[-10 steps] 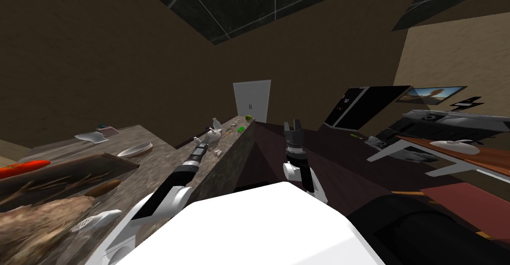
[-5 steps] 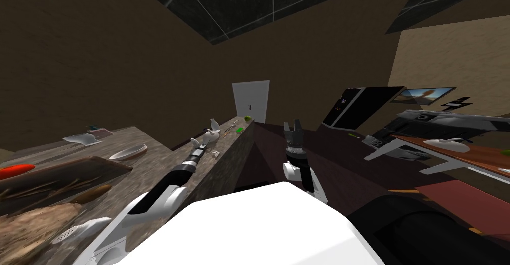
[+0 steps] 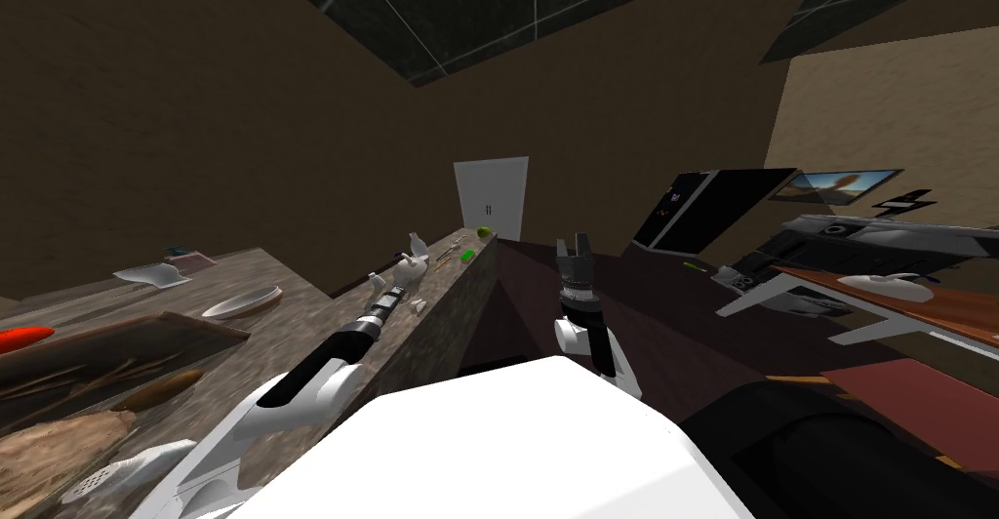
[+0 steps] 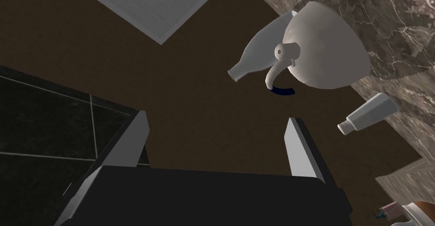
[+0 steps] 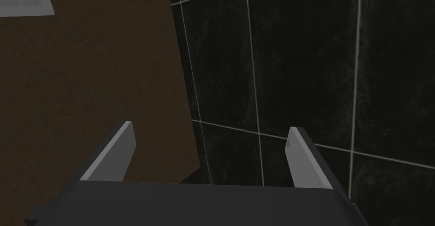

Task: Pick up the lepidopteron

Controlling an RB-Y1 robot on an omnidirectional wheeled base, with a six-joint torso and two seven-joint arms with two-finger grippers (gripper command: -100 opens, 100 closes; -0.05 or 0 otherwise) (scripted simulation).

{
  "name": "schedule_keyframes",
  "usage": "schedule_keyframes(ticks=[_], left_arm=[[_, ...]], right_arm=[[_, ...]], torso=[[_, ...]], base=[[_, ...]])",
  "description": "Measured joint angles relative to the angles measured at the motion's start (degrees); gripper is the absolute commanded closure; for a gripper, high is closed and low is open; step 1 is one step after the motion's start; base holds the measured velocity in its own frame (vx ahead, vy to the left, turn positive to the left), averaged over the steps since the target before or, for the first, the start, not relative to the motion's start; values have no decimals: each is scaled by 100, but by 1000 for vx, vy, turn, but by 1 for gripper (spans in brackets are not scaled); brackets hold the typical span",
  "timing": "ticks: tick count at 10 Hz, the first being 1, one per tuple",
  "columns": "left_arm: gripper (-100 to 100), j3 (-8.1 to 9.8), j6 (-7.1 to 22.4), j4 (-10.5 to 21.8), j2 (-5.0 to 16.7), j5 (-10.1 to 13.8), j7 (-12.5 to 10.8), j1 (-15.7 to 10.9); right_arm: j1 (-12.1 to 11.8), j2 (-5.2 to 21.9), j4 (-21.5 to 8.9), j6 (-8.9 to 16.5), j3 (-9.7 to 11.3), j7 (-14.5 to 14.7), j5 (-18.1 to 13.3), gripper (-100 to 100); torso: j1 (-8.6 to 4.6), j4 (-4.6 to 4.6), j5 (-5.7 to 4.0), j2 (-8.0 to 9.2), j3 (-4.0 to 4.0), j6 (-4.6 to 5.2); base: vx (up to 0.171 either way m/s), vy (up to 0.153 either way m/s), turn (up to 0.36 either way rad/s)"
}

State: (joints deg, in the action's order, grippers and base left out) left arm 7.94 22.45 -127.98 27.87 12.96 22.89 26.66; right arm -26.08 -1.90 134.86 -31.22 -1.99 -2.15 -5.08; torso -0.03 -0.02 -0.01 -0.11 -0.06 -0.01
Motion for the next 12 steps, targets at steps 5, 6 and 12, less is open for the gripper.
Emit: schedule_keyframes(ticks=[5, 6, 12], left_arm=[[-100, 110, 832, 170, 298, 188, 266, -135], [-100, 147, 990, 177, 365, 243, 304, -108], [-100, 251, 2012, 432, 696, 462, 593, -237]], right_arm=[[-1, 0, 0, 0, 0, 0, 0, 0], [0, 0, 0, 0, 0, 0, 0, 0], [-1, 0, 0, 0, 0, 0, 0, 0]], torso=[[-11, -4, -2, -18, -10, 0], [-12, -4, -2, -15, -9, 0], [-13, -5, -2, -23, -13, 0]], base=[[62, -40, 31], [79, -56, 59], [85, -51, 62]])
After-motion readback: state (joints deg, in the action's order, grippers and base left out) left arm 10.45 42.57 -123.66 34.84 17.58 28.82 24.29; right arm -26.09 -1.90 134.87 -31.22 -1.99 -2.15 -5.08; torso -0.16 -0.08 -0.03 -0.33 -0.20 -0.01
